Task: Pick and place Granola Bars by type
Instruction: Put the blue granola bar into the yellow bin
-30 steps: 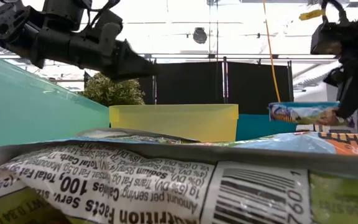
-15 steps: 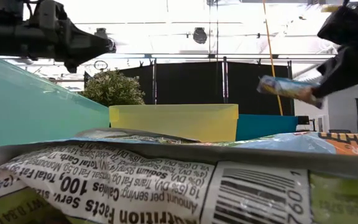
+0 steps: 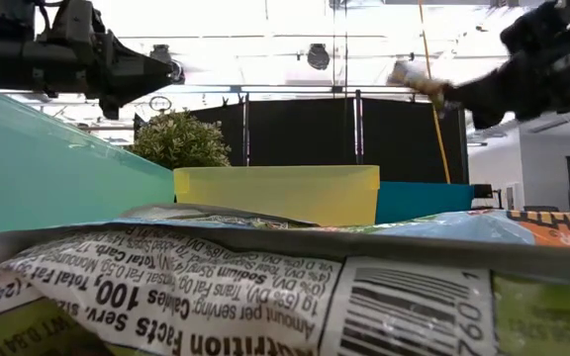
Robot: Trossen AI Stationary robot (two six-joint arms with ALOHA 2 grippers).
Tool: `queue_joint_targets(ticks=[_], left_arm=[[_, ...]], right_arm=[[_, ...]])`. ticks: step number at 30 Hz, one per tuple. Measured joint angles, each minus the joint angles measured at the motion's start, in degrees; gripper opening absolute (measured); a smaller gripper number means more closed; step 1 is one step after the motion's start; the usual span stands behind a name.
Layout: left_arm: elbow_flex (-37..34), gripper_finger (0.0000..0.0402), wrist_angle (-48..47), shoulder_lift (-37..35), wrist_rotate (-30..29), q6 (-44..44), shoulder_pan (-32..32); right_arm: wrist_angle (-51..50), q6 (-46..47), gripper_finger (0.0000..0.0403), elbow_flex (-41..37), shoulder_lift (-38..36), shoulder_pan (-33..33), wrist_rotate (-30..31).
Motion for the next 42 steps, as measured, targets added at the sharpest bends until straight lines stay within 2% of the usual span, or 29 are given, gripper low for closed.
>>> queue_joint_targets(ticks=[5, 10, 19, 22, 24, 28, 33, 36, 39, 42], left_arm=[[0.00, 0.0131, 0.48, 0.00, -0.23, -1.16, 1.17], [0.00, 0.0131, 0.53, 0.02, -0.21, -2.82, 2.70], [0.02, 0.0131, 0.56, 0.04, 0.40, -2.89, 3.86], [0.02, 0.0131, 0.63, 0.21, 1.35, -3.30, 3.86], [0.04, 0.0131, 1.33, 0.80, 1.36, -3.48, 3.86], [0.37, 0.0131, 4.43, 3.34, 1.38, -3.22, 3.86], [3.00, 0.0131, 4.51, 7.82, 1.45, -2.60, 3.86], [4.97, 0.0131, 4.33, 11.38, 1.51, -2.39, 3.86], [7.38, 0.0131, 4.60, 15.13, 2.78, -1.43, 3.86], [9.57, 0.0131, 8.34, 19.56, 4.17, -0.17, 3.88]], right_arm=[[1.68, -2.26, 0.0008, 1.68, 3.09, -5.34, -9.32], [10.56, -4.13, 0.0008, 1.92, 8.04, -8.61, -16.79], [24.44, -4.05, 0.0008, 1.94, 19.22, -11.98, -23.21], [31.28, -4.21, 0.0008, 2.11, 22.95, -12.65, -23.62], [32.40, -4.23, 0.0008, 3.04, 25.10, -13.42, -23.71], [27.40, -3.42, 0.0008, 8.02, 28.80, -15.23, -25.05], [6.96, -3.45, 0.0008, 18.99, 31.70, -18.09, -25.01], [-1.62, -5.00, 0.0008, 24.29, 32.51, -19.72, -24.99], [-1.17, -6.73, 0.0008, 25.67, 32.47, -20.52, -25.33], [1.09, -7.16, 0.0008, 25.68, 32.25, -21.04, -29.04]])
